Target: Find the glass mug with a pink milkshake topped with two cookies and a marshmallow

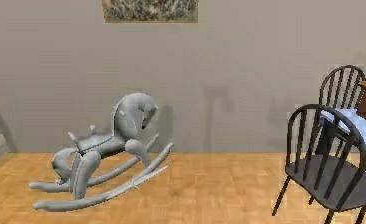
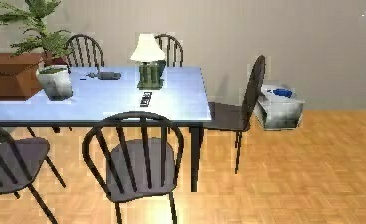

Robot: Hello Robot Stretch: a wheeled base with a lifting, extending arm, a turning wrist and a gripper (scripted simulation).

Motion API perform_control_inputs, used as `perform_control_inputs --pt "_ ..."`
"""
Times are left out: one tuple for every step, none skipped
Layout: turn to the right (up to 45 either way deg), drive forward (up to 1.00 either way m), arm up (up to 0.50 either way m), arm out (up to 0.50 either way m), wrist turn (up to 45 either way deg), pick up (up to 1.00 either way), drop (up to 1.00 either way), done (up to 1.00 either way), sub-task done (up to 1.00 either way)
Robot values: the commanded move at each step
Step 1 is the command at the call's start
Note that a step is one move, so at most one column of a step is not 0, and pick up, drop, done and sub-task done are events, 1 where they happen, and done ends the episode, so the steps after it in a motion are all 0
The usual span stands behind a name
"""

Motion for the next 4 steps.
perform_control_inputs --pt "45.0 0.0 0.0 0.0 0.0 0.0 0.0 0.0 0.0" --pt "45.0 0.0 0.0 0.0 0.0 0.0 0.0 0.0 0.0" --pt "45.0 0.0 0.0 0.0 0.0 0.0 0.0 0.0 0.0" --pt "24.0 0.0 0.0 0.0 0.0 0.0 0.0 0.0 0.0"
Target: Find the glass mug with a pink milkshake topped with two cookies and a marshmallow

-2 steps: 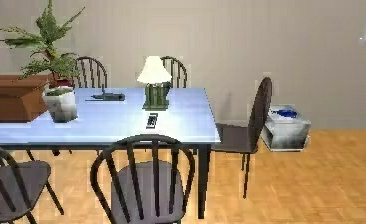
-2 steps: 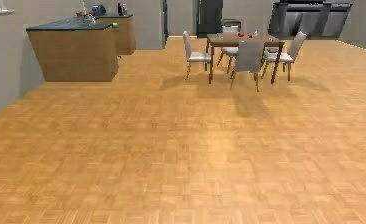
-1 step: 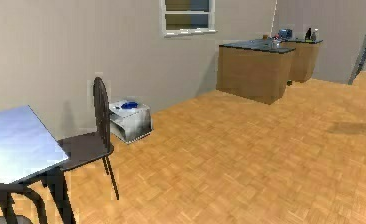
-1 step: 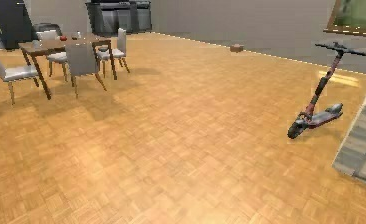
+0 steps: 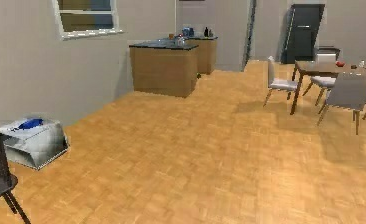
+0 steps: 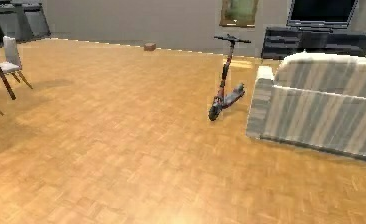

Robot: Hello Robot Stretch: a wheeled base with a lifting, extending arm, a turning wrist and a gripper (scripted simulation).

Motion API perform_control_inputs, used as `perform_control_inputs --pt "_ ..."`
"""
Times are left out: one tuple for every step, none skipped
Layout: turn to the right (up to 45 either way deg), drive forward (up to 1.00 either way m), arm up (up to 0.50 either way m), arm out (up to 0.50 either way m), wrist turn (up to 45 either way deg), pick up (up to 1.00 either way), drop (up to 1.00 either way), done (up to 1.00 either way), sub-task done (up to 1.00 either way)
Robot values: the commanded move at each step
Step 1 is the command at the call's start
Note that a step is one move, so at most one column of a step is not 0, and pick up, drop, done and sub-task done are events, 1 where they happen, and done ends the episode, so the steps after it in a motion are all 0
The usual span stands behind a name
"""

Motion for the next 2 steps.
perform_control_inputs --pt "0.0 1.0 0.0 0.0 0.0 0.0 0.0 0.0 0.0" --pt "0.0 1.0 0.0 0.0 0.0 0.0 0.0 0.0 0.0"
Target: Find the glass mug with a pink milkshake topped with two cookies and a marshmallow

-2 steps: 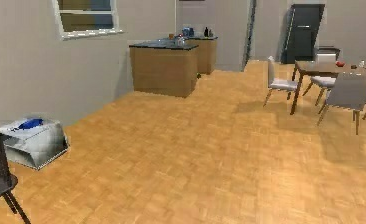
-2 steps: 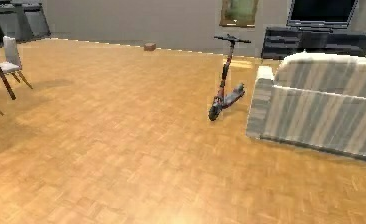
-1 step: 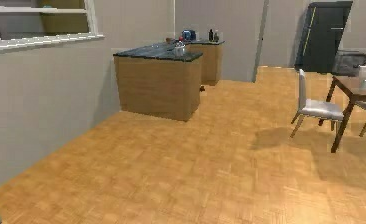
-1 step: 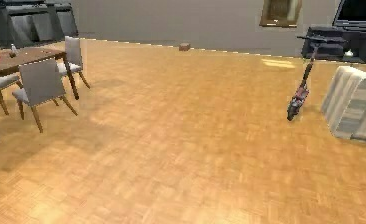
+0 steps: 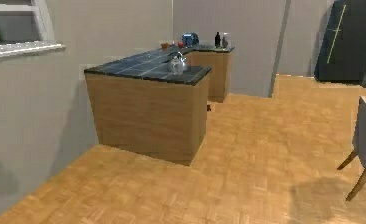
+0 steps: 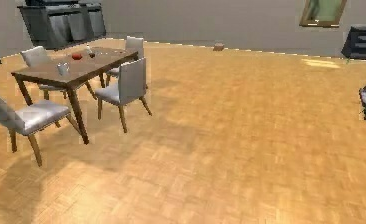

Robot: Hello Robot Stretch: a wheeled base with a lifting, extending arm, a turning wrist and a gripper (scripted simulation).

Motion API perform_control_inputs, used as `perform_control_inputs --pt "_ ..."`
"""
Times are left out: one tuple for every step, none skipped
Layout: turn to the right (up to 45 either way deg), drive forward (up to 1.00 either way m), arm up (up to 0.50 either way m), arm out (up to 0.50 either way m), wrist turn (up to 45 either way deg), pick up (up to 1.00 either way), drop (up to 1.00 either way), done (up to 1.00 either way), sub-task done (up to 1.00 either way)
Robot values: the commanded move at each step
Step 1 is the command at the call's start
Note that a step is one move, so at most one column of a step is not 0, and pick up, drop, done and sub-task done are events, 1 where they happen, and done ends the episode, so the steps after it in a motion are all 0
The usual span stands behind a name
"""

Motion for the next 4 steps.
perform_control_inputs --pt "3.0 0.0 0.0 0.0 0.0 0.0 0.0 0.0 0.0" --pt "0.0 1.0 0.0 0.0 0.0 0.0 0.0 0.0 0.0" --pt "6.0 0.0 0.0 0.0 0.0 0.0 0.0 0.0 0.0" --pt "0.0 0.15 0.0 0.0 0.0 0.0 0.0 0.0 0.0"
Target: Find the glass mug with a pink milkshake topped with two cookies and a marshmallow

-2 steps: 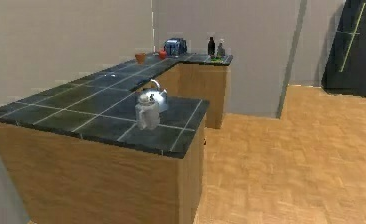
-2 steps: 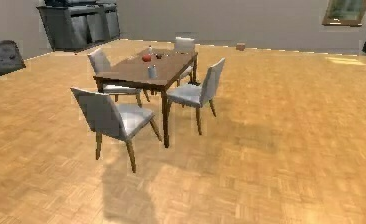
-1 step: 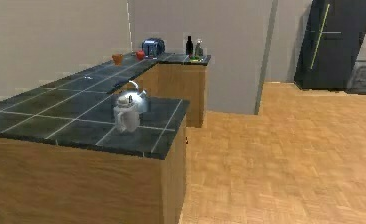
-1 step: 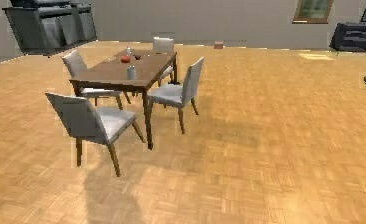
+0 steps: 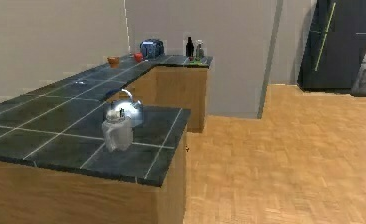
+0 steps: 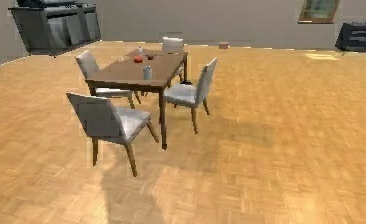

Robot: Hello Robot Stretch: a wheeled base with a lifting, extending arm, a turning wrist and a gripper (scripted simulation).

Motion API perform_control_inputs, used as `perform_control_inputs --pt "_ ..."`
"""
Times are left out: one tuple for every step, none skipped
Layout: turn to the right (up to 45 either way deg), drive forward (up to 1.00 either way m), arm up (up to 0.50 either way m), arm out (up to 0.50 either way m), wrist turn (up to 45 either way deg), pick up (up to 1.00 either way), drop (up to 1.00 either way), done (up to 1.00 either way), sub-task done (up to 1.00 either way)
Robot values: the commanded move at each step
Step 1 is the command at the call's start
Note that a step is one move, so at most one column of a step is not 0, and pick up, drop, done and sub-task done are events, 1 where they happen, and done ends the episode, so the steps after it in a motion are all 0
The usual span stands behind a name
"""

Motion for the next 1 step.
perform_control_inputs --pt "-18.0 0.0 0.0 0.0 0.0 0.0 0.0 0.0 0.0"
